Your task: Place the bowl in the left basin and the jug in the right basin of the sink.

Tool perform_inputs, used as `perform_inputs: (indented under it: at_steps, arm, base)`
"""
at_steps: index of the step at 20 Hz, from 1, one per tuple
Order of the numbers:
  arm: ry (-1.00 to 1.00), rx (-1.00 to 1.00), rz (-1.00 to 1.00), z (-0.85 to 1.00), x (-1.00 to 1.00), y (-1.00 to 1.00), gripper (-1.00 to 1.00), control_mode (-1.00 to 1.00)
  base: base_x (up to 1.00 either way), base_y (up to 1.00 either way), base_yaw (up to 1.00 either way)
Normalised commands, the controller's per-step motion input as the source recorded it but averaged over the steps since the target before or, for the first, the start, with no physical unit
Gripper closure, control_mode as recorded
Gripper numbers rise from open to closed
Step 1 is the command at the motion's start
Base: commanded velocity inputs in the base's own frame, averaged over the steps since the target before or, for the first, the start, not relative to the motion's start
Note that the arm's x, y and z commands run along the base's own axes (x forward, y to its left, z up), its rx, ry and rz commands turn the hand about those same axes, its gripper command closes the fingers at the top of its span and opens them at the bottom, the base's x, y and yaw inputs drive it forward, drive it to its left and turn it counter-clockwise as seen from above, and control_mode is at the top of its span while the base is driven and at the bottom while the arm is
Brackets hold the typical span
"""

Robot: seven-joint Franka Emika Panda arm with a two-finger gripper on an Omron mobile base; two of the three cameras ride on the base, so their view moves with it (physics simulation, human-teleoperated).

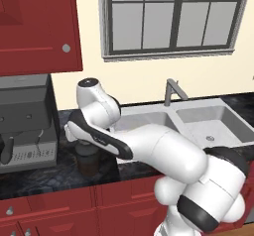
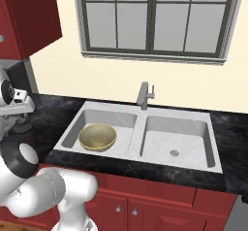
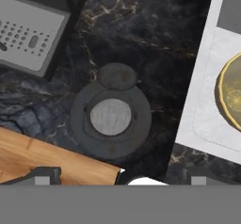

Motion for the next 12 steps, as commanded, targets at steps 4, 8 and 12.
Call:
perform_inputs:
  at_steps: [4, 8, 12]
  arm:
    - [0.04, -0.02, -0.01, -0.15, 0.14, 0.02, -1.0, -1.0]
    - [0.03, -0.02, -0.02, -0.16, 0.06, 0.06, -1.0, -1.0]
    - [0.02, -0.02, -0.04, -0.18, 0.02, 0.08, -1.0, -1.0]
  base:
    - [0.0, 0.0, 0.0]
    - [0.0, 0.0, 0.0]
    - [0.0, 0.0, 0.0]
